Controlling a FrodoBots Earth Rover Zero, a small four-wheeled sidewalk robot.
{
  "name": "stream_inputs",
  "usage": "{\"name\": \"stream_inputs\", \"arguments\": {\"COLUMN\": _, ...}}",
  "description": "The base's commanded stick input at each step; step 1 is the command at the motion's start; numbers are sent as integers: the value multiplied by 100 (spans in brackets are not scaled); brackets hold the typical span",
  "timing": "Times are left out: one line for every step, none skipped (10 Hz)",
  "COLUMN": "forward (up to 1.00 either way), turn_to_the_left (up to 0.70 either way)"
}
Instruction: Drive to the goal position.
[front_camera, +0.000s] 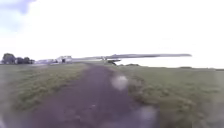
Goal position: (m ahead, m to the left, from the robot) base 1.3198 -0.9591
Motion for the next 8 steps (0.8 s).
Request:
{"name": "stream_inputs", "arguments": {"forward": 70, "turn_to_the_left": 0}}
{"name": "stream_inputs", "arguments": {"forward": 70, "turn_to_the_left": 0}}
{"name": "stream_inputs", "arguments": {"forward": 70, "turn_to_the_left": 0}}
{"name": "stream_inputs", "arguments": {"forward": 70, "turn_to_the_left": 0}}
{"name": "stream_inputs", "arguments": {"forward": 70, "turn_to_the_left": -12}}
{"name": "stream_inputs", "arguments": {"forward": 70, "turn_to_the_left": -35}}
{"name": "stream_inputs", "arguments": {"forward": 70, "turn_to_the_left": -35}}
{"name": "stream_inputs", "arguments": {"forward": 70, "turn_to_the_left": -35}}
